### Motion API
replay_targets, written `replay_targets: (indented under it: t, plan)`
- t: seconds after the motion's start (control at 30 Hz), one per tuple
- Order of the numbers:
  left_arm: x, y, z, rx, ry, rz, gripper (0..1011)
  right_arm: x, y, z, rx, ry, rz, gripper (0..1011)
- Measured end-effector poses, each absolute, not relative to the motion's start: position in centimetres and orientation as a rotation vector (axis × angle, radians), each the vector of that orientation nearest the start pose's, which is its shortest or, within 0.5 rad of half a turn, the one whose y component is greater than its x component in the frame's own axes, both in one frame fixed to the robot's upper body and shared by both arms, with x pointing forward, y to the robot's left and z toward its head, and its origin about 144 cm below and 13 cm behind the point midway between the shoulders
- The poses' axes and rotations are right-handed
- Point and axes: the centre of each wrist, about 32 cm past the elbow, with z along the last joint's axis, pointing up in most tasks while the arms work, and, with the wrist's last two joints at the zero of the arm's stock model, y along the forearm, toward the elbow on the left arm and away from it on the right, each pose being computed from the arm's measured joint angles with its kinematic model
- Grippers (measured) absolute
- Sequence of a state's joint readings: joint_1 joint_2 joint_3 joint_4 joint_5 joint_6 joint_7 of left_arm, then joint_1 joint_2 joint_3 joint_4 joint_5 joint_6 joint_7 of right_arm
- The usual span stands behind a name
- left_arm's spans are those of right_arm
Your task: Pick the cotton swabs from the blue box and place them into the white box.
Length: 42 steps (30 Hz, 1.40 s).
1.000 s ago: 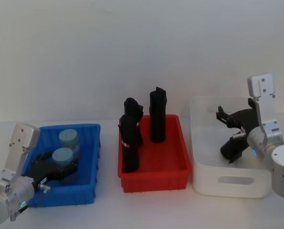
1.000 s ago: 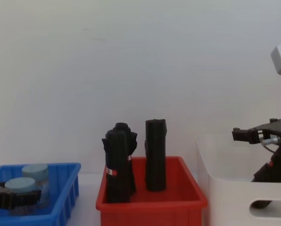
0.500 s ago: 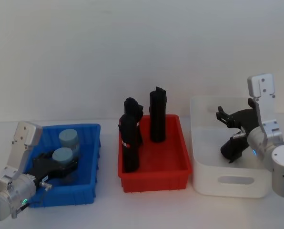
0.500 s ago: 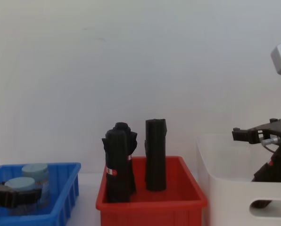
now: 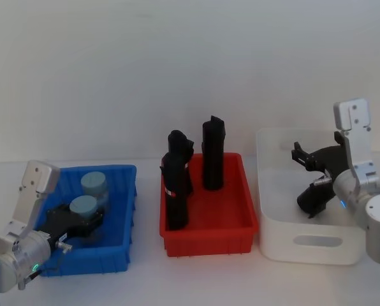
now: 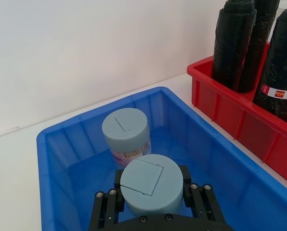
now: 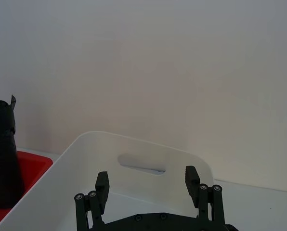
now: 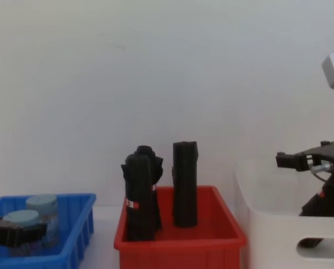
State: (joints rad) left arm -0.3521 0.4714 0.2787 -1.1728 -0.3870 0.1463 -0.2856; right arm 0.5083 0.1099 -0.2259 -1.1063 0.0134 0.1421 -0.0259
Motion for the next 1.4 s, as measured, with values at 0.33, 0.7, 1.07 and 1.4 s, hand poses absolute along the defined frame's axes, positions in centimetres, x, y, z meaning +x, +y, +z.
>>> replay_targets:
  t: [0.33, 0.7, 1.07, 1.4]
  plan:
    - [54.4, 34.6, 115.1, 0.304, 0.131, 1.225, 670, 59.5, -21.1, 118.9, -0.239, -0.071, -1.455, 1002]
    - [54.5, 34.5, 116.2, 0.283, 0.082, 1.227, 670, 59.5, -21.1, 118.9, -0.239, -0.071, -1.454, 1002]
    - [54.8, 34.5, 118.8, 0.216, -0.032, 1.221, 670, 59.5, -21.1, 118.9, -0.239, -0.071, -1.454, 1002]
    - [55.6, 34.4, 122.1, 0.107, -0.167, 1.163, 670, 59.5, -21.1, 119.0, -0.232, -0.077, -1.446, 1002]
